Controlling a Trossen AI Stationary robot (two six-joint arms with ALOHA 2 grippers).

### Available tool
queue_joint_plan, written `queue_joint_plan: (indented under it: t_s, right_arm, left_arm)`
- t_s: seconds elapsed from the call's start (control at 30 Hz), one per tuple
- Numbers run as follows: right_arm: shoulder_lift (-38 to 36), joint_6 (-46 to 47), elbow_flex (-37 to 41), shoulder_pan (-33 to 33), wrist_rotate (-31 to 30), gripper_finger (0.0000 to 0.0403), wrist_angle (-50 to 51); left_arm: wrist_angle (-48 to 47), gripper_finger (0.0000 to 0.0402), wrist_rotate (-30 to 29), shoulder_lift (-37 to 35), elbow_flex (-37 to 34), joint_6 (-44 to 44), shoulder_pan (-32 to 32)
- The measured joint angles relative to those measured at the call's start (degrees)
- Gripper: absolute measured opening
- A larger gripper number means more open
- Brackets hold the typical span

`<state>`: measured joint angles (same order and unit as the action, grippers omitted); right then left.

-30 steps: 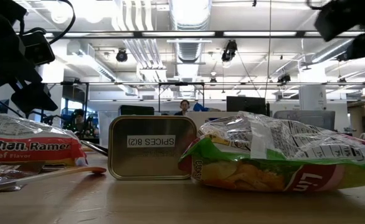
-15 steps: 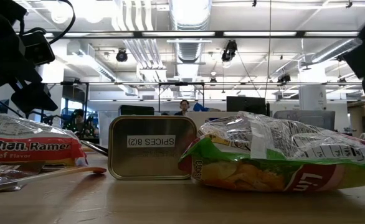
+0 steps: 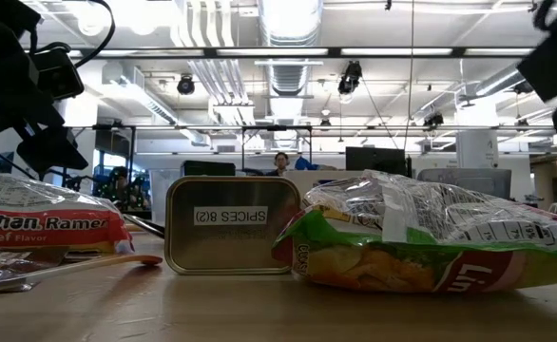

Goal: Pick & Place Food Item
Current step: Put the gold spoon into the transparent bin

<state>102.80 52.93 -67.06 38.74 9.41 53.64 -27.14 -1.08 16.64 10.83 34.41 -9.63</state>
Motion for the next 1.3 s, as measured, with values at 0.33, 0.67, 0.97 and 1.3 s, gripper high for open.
queue_joint_plan:
  t_s: [0.33,0.67,0.97,1.3]
  right_arm:
    - [-0.04,3.21,-3.28,2.62,-0.18,0.0224,-0.17]
    - [3.95,1.69,-2.76,4.92,-2.01,0.0224,-0.7]
    - [9.39,-1.15,-3.0,4.75,1.16,0.0189,-0.48]
    - [8.32,-2.35,-2.93,4.43,-1.96,0.002,-0.38]
  left_arm:
    - [0.02,0.0363,0.01,0.0,0.0,0.0,0.0]
    - [0.02,0.0363,0.02,0.0,0.0,0.02,0.0]
    - [0.03,0.0363,0.01,0.0,0.0,0.0,0.0]
    - [0.02,0.0363,0.0,0.0,0.0,0.0,0.0]
